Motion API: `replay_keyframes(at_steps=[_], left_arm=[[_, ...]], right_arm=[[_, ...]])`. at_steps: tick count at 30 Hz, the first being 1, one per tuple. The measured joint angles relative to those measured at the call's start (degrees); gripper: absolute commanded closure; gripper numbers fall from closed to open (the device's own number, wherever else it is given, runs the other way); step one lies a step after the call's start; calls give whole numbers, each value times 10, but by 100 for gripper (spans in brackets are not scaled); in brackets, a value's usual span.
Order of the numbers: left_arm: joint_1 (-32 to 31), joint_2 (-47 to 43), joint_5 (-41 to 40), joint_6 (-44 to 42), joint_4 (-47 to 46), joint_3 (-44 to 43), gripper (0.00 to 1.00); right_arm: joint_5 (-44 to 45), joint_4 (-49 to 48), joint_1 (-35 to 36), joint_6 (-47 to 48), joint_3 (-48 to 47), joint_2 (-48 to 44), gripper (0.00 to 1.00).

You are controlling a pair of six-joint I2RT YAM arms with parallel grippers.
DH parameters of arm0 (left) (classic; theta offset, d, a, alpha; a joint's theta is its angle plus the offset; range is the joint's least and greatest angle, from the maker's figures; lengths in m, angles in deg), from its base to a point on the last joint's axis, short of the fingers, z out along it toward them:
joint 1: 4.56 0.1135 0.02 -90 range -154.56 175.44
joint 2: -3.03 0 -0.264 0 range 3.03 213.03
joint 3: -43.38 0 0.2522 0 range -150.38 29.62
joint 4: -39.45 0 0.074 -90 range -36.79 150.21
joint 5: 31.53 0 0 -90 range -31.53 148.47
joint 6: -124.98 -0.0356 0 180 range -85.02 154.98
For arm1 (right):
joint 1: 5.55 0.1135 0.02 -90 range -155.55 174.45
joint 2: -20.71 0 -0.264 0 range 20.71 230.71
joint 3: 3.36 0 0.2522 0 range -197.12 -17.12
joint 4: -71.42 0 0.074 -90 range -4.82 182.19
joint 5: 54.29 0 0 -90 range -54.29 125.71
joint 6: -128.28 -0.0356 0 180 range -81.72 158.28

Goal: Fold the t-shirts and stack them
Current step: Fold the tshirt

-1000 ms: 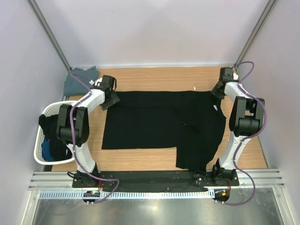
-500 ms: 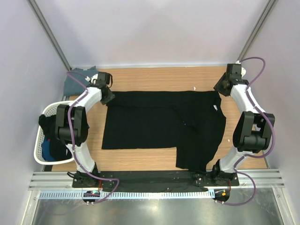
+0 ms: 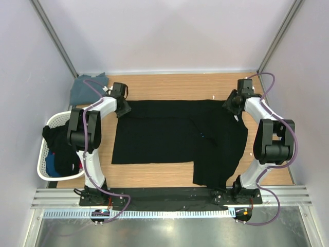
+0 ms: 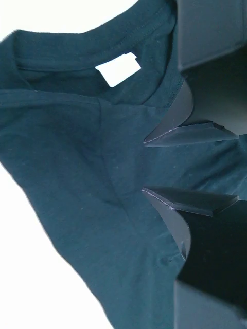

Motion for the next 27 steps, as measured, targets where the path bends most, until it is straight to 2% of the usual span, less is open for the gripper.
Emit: replay_keyframes(at_steps=[8,17,23,27], left_arm=[[-6,-22,0,-9,-2,30,64],[-23,-62,-20,-23,37,49,58],[-23,-68,-31,-30,52,4,50],[-23,-52,-30,-34,62,-59,45]], right_arm=[[-2,-2,1,0,12,11,57],[-2,-8,1,0,21,11,56],[-4,-5,3,0,-2,36,51],[-4,-9,14,-3,-31,59,49]])
